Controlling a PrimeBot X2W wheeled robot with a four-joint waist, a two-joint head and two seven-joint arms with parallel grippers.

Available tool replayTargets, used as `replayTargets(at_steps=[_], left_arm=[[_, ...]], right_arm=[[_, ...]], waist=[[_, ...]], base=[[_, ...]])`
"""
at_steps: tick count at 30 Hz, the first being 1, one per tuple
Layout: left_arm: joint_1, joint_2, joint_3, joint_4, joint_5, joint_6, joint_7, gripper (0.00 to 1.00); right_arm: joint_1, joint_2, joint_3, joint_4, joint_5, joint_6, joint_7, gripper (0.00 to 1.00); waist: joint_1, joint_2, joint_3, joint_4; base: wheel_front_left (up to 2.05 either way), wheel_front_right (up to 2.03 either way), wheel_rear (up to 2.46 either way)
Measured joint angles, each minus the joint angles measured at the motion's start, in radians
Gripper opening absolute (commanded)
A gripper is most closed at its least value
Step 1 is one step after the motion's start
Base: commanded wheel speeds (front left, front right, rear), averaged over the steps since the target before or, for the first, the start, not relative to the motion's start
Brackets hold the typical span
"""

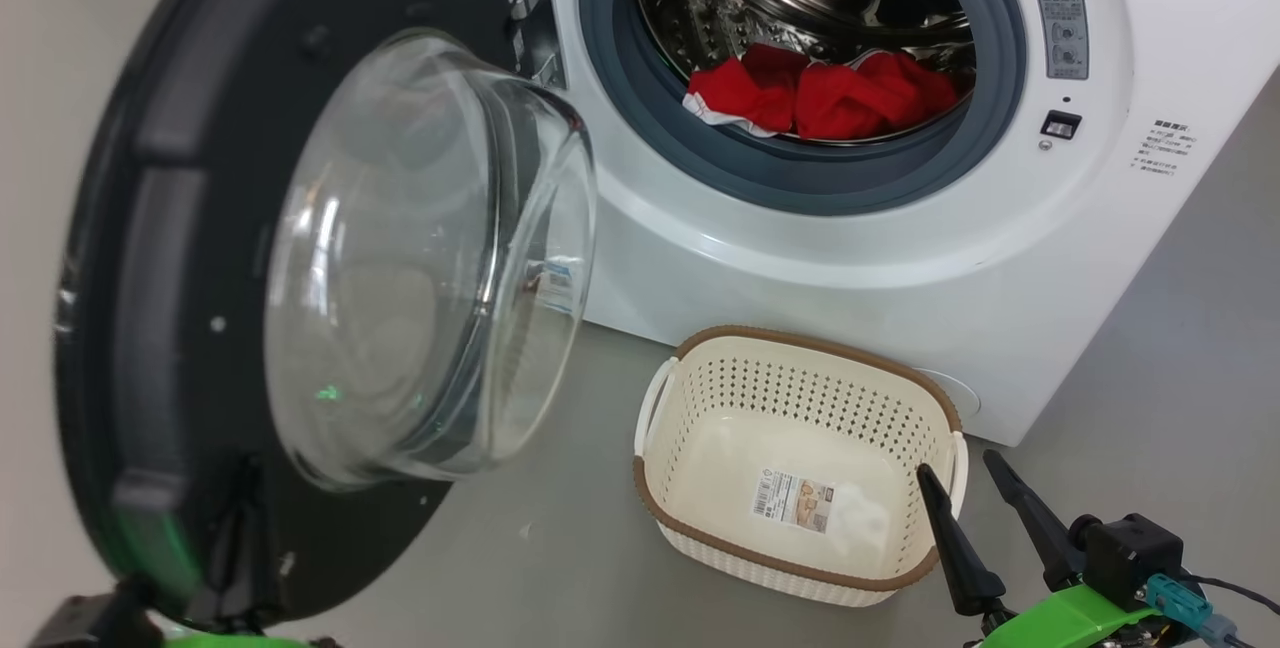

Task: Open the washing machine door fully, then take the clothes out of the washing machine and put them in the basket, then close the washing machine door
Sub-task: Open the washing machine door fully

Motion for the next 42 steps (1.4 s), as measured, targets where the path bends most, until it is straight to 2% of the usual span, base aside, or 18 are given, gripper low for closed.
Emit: replayTargets(at_steps=[7,25,29,42], left_arm=[[-0.067,0.010,0.114,0.073,0.007,-0.011,-0.001,0.00],[-0.284,0.028,0.368,0.315,0.117,-0.127,-0.005,0.00],[-0.330,0.028,0.425,0.355,0.140,-0.136,-0.005,0.00],[-0.411,0.042,0.547,0.469,0.200,-0.187,-0.005,0.00]], right_arm=[[-0.009,-0.001,0.001,0.001,0.000,0.000,0.000,1.00],[-0.074,-0.031,0.011,0.000,-0.026,0.000,0.000,1.00],[-0.086,-0.039,0.011,-0.001,-0.026,0.000,0.000,1.00],[-0.092,-0.040,0.011,0.000,-0.031,0.000,0.000,1.00]], waist=[[0.0000,0.0000,0.010,-0.008],[0.0000,0.0000,0.088,-0.035],[0.0000,0.0000,0.106,-0.044],[0.0000,0.0000,0.125,-0.064]], base=[[0.00,0.00,0.00],[0.00,0.00,0.00],[0.00,0.00,0.00],[0.00,0.00,0.00]])
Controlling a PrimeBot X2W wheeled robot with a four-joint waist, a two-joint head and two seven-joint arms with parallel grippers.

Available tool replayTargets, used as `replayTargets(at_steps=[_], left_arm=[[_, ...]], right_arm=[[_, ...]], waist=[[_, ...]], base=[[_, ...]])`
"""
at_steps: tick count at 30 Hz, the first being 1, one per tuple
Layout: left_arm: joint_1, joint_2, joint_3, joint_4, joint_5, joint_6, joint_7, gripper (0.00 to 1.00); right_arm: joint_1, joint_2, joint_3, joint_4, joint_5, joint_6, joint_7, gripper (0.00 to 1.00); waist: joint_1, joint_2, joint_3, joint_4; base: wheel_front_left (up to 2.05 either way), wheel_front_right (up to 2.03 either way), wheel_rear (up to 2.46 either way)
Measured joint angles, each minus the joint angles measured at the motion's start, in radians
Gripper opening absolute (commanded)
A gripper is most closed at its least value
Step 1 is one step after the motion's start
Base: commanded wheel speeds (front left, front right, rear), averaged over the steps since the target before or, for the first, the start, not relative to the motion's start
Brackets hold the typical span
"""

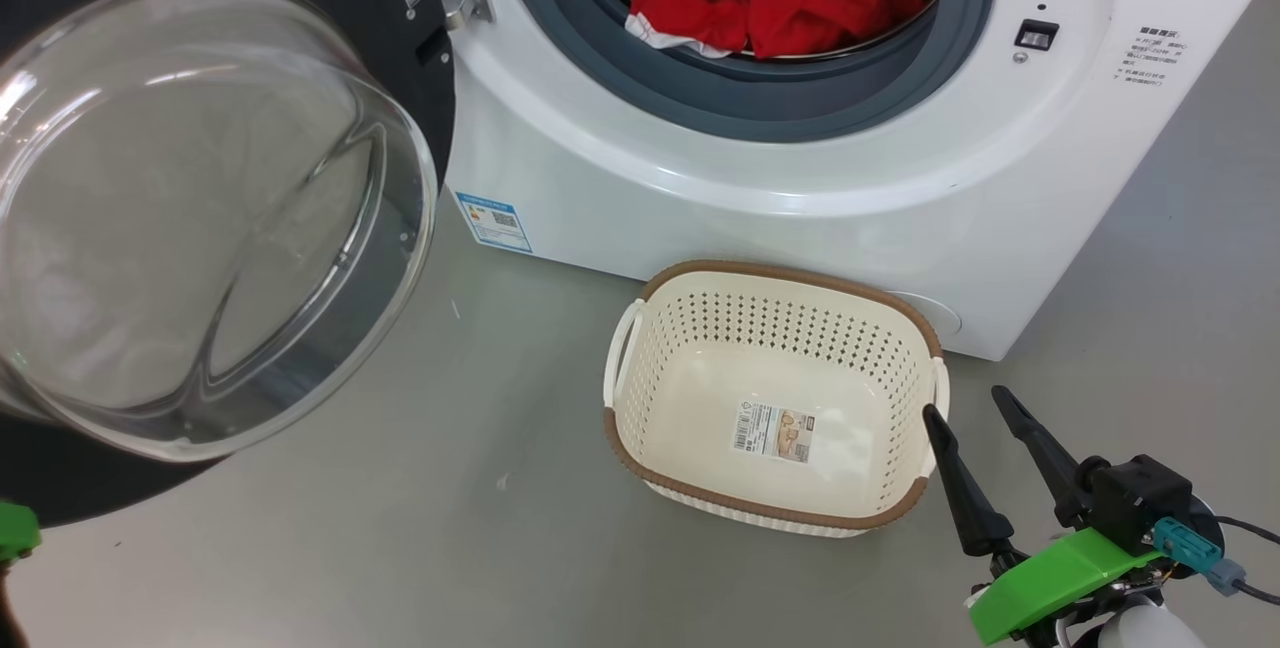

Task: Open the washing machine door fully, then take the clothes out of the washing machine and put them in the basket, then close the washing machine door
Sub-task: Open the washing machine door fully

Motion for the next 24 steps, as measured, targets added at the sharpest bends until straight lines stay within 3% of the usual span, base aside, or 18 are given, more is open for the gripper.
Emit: replayTargets(at_steps=[12,20,24], left_arm=[[0.008,-0.036,0.019,0.003,0.050,-0.025,0.000,0.00],[0.098,-0.081,-0.038,-0.077,0.057,-0.026,0.000,0.01],[0.163,-0.102,-0.101,-0.146,0.057,-0.026,0.000,0.37]], right_arm=[[0.003,0.011,0.005,0.001,0.001,0.000,0.000,1.00],[0.012,0.011,0.006,0.000,0.001,0.000,0.000,1.00],[0.013,0.013,0.002,-0.004,0.004,0.000,0.000,1.00]], waist=[[0.0000,0.0000,-0.047,0.001],[0.0000,0.0000,-0.077,0.001],[0.0000,0.0000,-0.087,-0.004]], base=[[0.00,0.00,0.00],[0.00,0.00,0.00],[0.00,0.00,0.00]])
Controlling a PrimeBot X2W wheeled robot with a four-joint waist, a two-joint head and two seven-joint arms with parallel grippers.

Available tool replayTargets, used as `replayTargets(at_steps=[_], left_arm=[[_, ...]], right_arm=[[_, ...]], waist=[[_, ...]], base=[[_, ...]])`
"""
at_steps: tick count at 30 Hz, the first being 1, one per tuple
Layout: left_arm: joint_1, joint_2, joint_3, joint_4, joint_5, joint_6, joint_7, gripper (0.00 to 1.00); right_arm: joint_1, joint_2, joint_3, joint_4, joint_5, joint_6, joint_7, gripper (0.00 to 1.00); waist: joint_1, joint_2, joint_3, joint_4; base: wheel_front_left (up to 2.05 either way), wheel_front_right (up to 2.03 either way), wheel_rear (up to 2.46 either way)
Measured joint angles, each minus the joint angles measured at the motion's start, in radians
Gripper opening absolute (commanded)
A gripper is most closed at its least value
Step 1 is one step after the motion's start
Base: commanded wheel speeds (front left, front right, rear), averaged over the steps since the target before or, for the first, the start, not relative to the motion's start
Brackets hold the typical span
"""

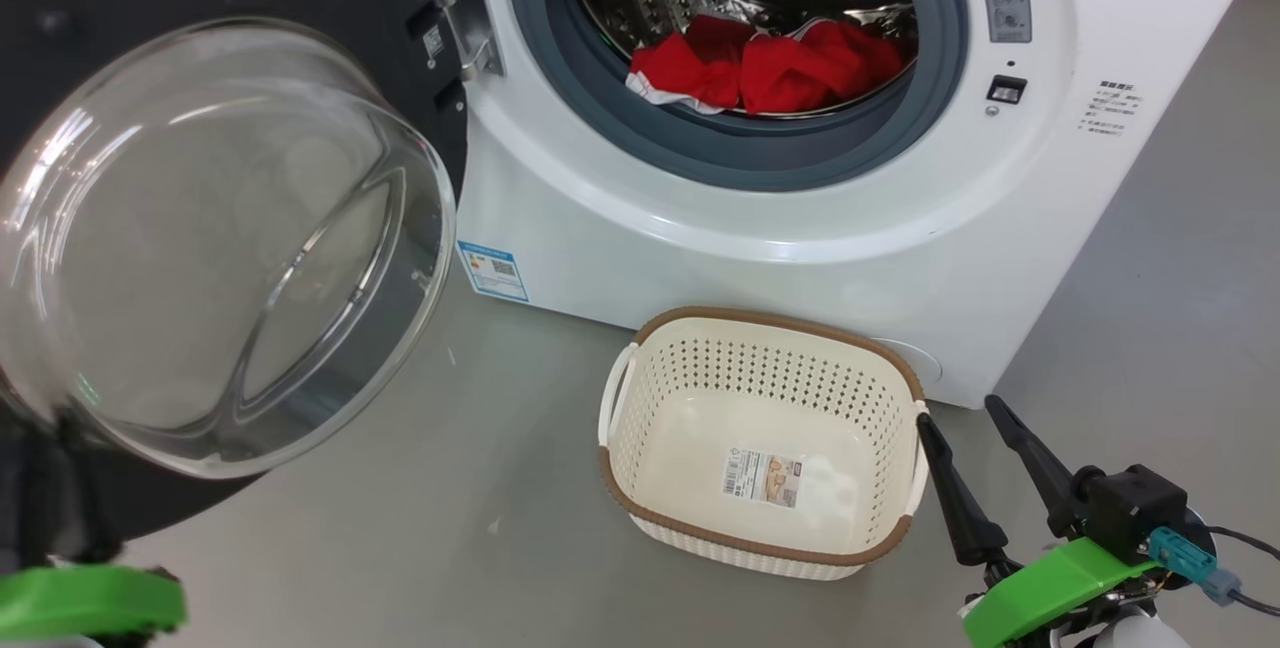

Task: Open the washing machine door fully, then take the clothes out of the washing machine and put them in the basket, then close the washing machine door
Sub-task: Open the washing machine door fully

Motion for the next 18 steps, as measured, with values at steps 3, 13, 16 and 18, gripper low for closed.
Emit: replayTargets(at_steps=[3,13,16,18], left_arm=[[0.052,-0.006,-0.053,-0.036,0.000,0.000,0.000,0.88],[0.139,-0.018,-0.170,-0.098,-0.042,0.000,0.000,1.00],[0.160,-0.011,-0.217,-0.116,-0.060,0.000,0.000,1.00],[0.170,-0.004,-0.243,-0.126,-0.076,0.000,0.000,1.00]], right_arm=[[0.015,0.001,-0.004,-0.008,0.002,0.000,0.000,1.00],[0.029,0.010,-0.034,-0.021,0.002,0.000,0.000,1.00],[0.033,0.015,-0.038,-0.025,0.002,0.000,0.000,1.00],[0.035,0.016,-0.042,-0.027,0.002,0.000,0.000,1.00]], waist=[[0.0001,0.0000,-0.004,-0.006],[0.0000,0.0000,-0.008,-0.040],[0.0000,0.0000,-0.009,-0.058],[0.0000,0.0000,-0.009,-0.072]], base=[[0.00,0.00,0.00],[0.00,0.00,0.00],[0.00,0.00,0.00],[0.00,0.00,0.00]])
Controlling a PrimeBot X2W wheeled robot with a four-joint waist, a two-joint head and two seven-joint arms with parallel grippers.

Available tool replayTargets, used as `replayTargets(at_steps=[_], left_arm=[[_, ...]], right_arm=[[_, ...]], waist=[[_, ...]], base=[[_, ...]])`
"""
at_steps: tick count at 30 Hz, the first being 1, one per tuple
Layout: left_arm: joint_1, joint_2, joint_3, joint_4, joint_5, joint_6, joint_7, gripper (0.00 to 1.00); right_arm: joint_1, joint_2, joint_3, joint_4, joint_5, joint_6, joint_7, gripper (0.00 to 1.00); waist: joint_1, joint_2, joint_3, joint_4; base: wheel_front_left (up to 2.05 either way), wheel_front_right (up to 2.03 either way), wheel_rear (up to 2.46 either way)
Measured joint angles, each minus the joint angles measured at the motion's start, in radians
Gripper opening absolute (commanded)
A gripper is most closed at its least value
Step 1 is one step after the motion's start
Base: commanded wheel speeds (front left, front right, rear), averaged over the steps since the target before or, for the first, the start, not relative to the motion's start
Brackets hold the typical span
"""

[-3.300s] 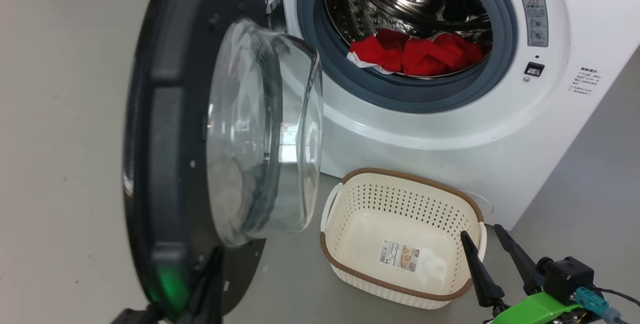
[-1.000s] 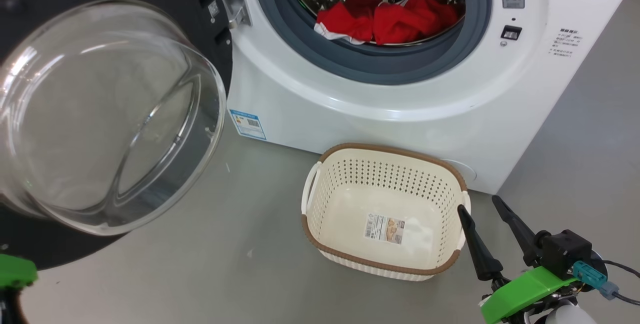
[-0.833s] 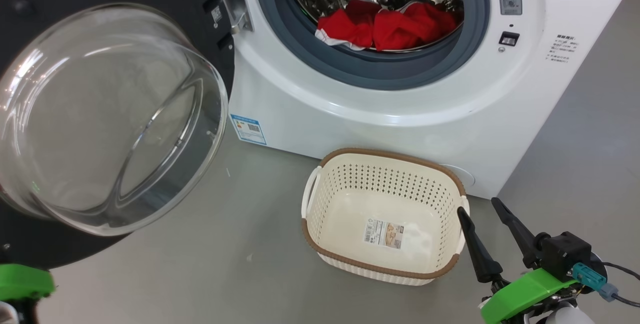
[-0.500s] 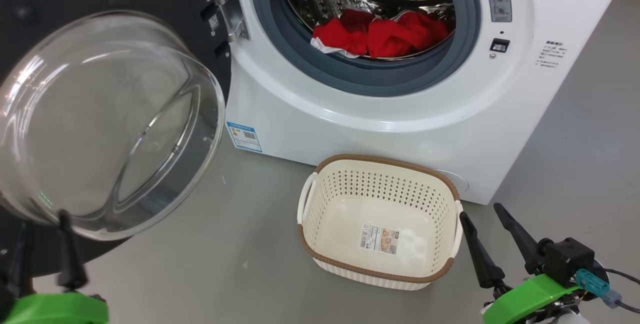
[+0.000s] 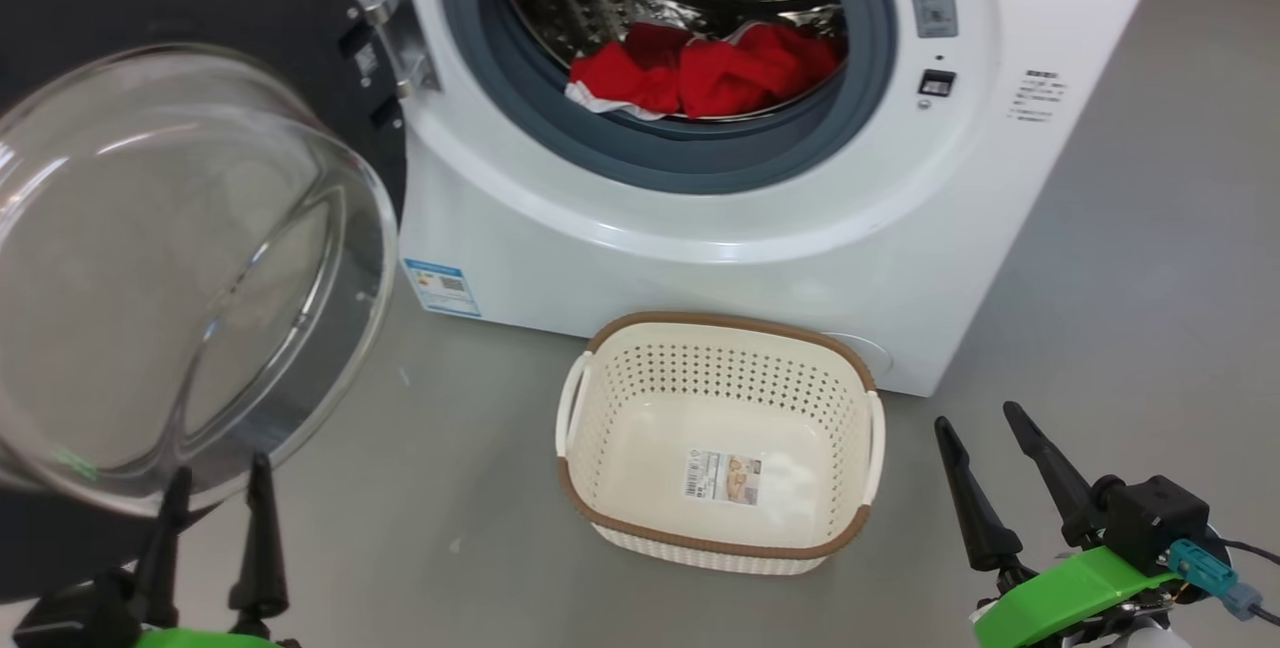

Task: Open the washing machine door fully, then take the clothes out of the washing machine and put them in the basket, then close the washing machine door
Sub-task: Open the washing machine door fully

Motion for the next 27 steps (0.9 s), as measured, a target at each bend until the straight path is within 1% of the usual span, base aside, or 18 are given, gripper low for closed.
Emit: replayTargets(at_steps=[5,12,19,22,27], left_arm=[[0.010,0.021,-0.059,-0.025,-0.017,0.000,0.000,1.00],[0.028,0.027,-0.111,-0.048,-0.035,0.000,0.000,1.00],[0.031,0.045,-0.192,-0.071,-0.071,0.000,0.000,1.00],[0.032,0.055,-0.209,-0.079,-0.072,0.000,0.000,1.00],[0.033,0.056,-0.219,-0.093,-0.079,0.000,0.000,1.00]], right_arm=[[0.000,0.001,-0.019,-0.005,0.000,0.000,0.000,1.00],[0.004,0.005,-0.042,-0.016,0.000,0.000,0.000,1.00],[0.023,0.007,-0.063,-0.030,0.000,0.000,0.000,1.00],[0.023,0.008,-0.068,-0.034,0.000,0.000,0.000,1.00],[0.024,0.012,-0.076,-0.040,0.000,0.000,0.000,1.00]], waist=[[0.0000,0.0000,0.002,-0.034],[0.0000,0.0000,0.004,-0.079],[-0.0001,0.0000,0.009,-0.123],[0.0000,0.0000,0.010,-0.141],[0.0000,0.0000,0.012,-0.173]], base=[[0.00,0.00,0.00],[0.00,0.00,0.00],[0.00,0.00,0.00],[0.00,0.00,0.00],[0.00,0.00,0.00]])
